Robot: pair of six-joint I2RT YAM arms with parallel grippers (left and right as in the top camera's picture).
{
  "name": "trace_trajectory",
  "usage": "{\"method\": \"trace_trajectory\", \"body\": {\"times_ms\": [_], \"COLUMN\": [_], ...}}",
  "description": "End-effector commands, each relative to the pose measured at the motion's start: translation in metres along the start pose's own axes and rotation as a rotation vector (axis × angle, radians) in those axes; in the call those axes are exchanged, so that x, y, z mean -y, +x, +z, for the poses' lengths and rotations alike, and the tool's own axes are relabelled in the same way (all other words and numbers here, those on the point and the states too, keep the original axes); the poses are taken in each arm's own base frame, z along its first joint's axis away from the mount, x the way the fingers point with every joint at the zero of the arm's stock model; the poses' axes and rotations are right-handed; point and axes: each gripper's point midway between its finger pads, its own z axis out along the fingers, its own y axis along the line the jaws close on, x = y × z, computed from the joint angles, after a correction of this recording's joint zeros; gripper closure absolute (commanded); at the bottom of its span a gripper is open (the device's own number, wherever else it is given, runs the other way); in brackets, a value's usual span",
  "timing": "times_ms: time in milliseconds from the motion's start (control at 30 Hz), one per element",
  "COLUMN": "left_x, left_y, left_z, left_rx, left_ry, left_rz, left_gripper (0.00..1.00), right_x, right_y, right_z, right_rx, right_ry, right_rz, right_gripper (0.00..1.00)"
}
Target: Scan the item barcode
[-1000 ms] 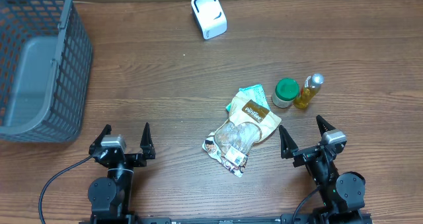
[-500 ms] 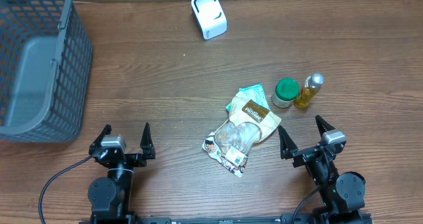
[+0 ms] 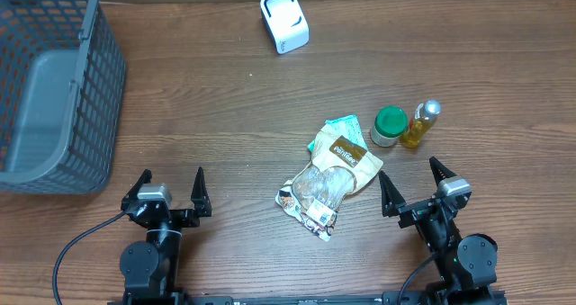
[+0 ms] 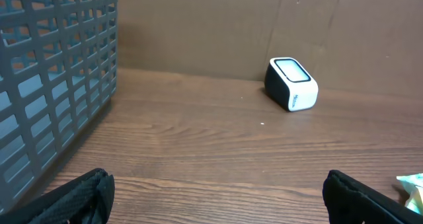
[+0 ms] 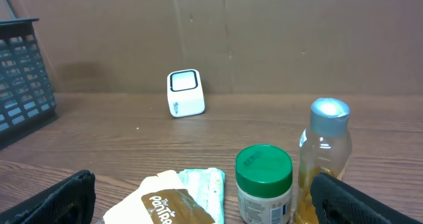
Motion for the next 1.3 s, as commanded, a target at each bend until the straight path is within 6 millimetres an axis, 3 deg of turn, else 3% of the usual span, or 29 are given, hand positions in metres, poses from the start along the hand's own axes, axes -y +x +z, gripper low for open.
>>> {"method": "trace_trajectory", "body": {"times_ms": [0, 1267], "left_x": [0.001, 0.0009], "left_y": [-0.0003, -0.0003], "left_z": [-0.0004, -0.0004], "left_rx": [0.006, 0.006], "left_ry": [0.003, 0.003], "left_rz": [0.016, 0.016], "left_gripper": [0.0, 0.0], "right_x": [0.0002, 0.0002], "right_y": [0.0018, 0.0018], "right_z": [0.0002, 0.0002], "right_rx": [0.004, 0.004], "right_ry": [0.001, 0.001], "right_rz": [-0.009, -0.009], "right_gripper": [0.0, 0.0]}}
